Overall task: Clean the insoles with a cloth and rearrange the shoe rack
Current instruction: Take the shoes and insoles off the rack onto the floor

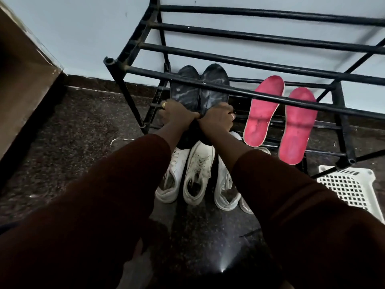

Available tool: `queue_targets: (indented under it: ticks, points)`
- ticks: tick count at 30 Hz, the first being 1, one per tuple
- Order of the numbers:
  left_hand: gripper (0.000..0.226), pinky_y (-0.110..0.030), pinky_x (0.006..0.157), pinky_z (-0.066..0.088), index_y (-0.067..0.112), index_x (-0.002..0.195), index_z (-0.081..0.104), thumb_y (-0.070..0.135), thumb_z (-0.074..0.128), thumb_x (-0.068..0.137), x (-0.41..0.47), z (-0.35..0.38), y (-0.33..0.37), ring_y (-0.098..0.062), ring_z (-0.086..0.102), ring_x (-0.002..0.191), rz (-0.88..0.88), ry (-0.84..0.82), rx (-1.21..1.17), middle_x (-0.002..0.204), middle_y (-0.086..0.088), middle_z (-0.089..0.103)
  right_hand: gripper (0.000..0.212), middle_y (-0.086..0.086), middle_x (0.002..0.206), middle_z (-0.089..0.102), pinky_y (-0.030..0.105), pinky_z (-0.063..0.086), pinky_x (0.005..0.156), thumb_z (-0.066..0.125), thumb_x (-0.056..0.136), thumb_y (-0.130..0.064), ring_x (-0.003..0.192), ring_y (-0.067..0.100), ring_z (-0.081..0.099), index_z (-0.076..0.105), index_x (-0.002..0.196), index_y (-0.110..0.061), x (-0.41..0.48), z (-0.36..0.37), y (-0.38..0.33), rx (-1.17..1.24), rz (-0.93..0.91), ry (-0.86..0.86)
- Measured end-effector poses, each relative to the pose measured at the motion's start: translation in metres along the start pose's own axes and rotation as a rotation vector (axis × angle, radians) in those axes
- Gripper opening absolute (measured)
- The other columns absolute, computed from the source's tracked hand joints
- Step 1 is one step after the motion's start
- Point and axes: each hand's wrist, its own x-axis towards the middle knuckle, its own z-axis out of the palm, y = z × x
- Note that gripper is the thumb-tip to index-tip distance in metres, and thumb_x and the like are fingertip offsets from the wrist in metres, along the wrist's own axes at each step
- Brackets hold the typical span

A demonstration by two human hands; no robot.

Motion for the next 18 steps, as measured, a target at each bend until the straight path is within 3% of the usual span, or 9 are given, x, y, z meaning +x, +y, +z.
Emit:
queue_targets:
  ticks: [4, 7, 11, 14, 18]
  points:
    - [0.109, -0.037, 0.095, 0.040, -0.003, 0.142, 0.020, 0.054, 0.072, 0.066, 0.000, 0.001, 0.004, -0.032, 0.035, 0.128, -0.057, -0.024, -0.029, 0.142, -0.018, 0.028, 0.073, 0.025, 0.140, 0.027, 0.041, 0.042, 0.092, 0.057, 0.089, -0.023, 0.124, 0.037, 0.039, 0.015, 0.136, 0.014, 0.001, -0.005, 0.000, 0.029, 0.035, -0.047]
    - [0.110, -0.044, 0.108, 0.029, 0.000, 0.148, 0.007, 0.040, 0.075, 0.071, -0.009, 0.000, 0.002, -0.038, 0.026, 0.137, -0.077, -0.092, -0.131, 0.150, -0.022, 0.018, 0.070, 0.023, 0.134, 0.033, 0.039, 0.045, 0.089, 0.060, 0.086, -0.026, 0.118, 0.035, 0.044, 0.026, 0.137, 0.009, -0.006, -0.005, 0.003, 0.057, 0.055, -0.058]
    - [0.094, -0.045, 0.108, 0.033, 0.000, 0.143, 0.020, 0.027, 0.077, 0.073, -0.030, -0.006, 0.000, -0.039, 0.034, 0.132, -0.064, -0.054, -0.287, 0.144, -0.023, 0.029, 0.066, 0.020, 0.129, 0.038, 0.032, 0.045, 0.085, 0.061, 0.083, -0.029, 0.114, 0.030, 0.047, 0.036, 0.133, 0.007, -0.031, -0.009, 0.013, 0.074, 0.017, -0.074]
    - [0.107, -0.039, 0.104, 0.039, 0.003, 0.142, 0.019, 0.027, 0.085, 0.062, -0.059, -0.009, -0.004, -0.033, 0.037, 0.130, -0.093, 0.011, -0.372, 0.141, -0.017, 0.033, 0.072, 0.019, 0.128, 0.039, 0.031, 0.044, 0.087, 0.065, 0.081, -0.030, 0.113, 0.028, 0.046, 0.033, 0.131, 0.011, -0.062, -0.021, 0.028, 0.078, -0.026, -0.045]
    - [0.100, -0.035, 0.099, 0.041, 0.004, 0.138, 0.027, 0.021, 0.087, 0.059, -0.108, -0.013, -0.035, -0.031, 0.045, 0.125, -0.064, 0.074, -0.446, 0.134, -0.016, 0.044, 0.069, 0.018, 0.127, 0.039, 0.035, 0.039, 0.094, 0.070, 0.079, -0.036, 0.119, 0.029, 0.038, 0.041, 0.126, 0.006, -0.122, -0.039, 0.054, 0.061, -0.176, -0.009]
